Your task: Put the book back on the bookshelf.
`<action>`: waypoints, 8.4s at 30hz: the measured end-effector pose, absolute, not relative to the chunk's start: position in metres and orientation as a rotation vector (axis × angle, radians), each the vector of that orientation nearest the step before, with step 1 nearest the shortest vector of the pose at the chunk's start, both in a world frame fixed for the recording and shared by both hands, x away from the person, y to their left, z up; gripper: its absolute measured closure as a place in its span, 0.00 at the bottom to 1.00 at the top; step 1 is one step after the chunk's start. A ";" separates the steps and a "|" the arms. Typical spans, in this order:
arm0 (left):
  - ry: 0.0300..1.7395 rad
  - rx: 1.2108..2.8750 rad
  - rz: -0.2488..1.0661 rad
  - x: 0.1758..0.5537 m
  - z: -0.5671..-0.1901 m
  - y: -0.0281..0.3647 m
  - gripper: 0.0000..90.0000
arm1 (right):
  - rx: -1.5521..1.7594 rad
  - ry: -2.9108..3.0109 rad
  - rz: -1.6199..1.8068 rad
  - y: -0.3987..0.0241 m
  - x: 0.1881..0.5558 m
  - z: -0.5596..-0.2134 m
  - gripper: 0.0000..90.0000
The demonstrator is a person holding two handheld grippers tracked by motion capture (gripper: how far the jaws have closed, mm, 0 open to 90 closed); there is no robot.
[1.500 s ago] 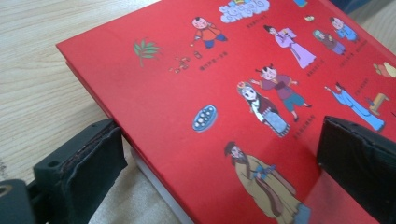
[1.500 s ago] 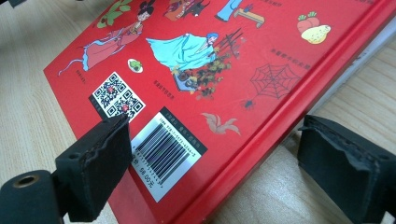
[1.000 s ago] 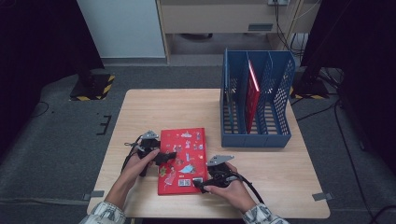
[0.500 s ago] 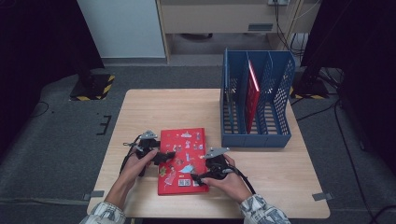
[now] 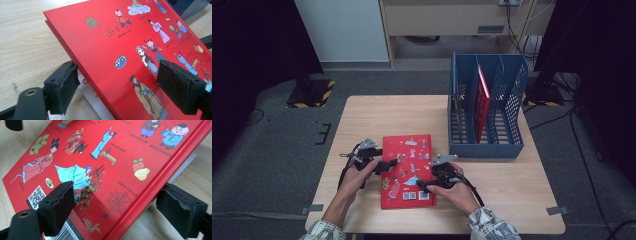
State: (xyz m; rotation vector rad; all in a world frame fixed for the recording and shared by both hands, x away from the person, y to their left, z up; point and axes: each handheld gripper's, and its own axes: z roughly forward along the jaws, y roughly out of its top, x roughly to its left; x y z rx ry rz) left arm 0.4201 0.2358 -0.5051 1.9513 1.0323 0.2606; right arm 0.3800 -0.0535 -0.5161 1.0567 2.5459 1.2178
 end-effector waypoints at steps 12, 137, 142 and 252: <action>1.067 1.980 0.315 0.409 -0.481 0.225 0.21 | 1.055 2.504 1.222 -0.052 0.385 -0.497 0.26; 0.924 1.848 0.419 0.442 -0.375 0.257 0.49 | 0.984 2.335 1.354 -0.037 0.438 -0.377 0.66; 0.918 1.842 0.402 0.450 -0.378 0.251 0.45 | 0.991 2.320 1.341 -0.043 0.440 -0.377 0.68; 0.853 1.778 0.427 0.432 -0.390 0.245 0.22 | 0.675 2.403 1.606 -0.015 0.441 -0.365 0.87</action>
